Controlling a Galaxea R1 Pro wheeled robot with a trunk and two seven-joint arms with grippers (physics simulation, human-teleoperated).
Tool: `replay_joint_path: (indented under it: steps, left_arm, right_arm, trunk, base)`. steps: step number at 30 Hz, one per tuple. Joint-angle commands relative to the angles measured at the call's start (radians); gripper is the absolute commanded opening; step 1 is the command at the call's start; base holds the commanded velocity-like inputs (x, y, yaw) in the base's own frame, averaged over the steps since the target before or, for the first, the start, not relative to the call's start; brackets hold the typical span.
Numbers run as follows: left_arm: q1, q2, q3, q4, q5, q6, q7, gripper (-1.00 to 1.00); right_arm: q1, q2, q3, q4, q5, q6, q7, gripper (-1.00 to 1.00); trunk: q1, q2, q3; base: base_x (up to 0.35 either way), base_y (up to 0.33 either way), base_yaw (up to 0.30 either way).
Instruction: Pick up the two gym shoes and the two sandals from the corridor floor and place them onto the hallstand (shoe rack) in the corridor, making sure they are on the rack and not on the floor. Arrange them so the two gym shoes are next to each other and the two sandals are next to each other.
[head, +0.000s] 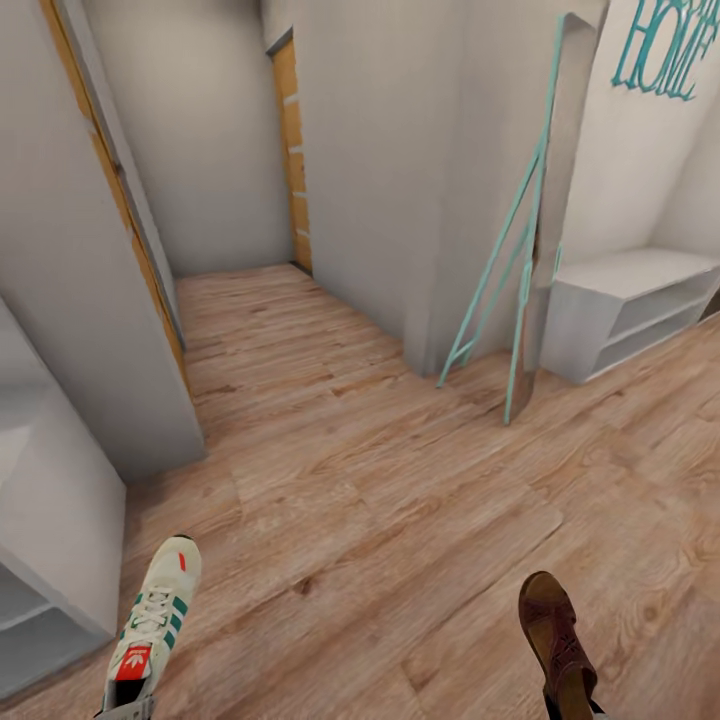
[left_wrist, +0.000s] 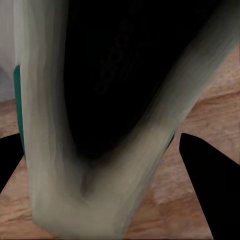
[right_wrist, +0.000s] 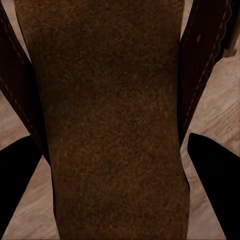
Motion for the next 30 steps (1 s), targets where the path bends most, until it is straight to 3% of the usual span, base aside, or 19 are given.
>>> replay_joint_path:
  steps: [1, 10, 30]
  left_arm:
    - [-0.001, 0.0, 0.009, 0.001, -0.003, -0.003, -0.009, -1.0]
    - [-0.001, 0.0, 0.009, 0.001, -0.003, -0.003, -0.009, -1.0]
    - [0.0, 0.0, 0.009, 0.001, -0.002, -0.003, -0.009, -1.0]
  right_arm:
    - [-0.001, 0.001, -0.008, 0.0, 0.001, -0.002, 0.01, -1.0]
    - [-0.001, 0.001, -0.008, 0.0, 0.001, -0.002, 0.01, -1.0]
    - [-0.001, 0.001, -0.008, 0.0, 0.001, -0.002, 0.01, -1.0]
  trunk:
    - [0.0, 0.0, -0.001]
    - [0.0, 0.0, -0.001]
    - [0.0, 0.0, -0.001]
  base:
    - [0.0, 0.0, 0.278]
    - [-0.078, -0.123, 0.279]
    - [-0.321, 0.009, 0.278]
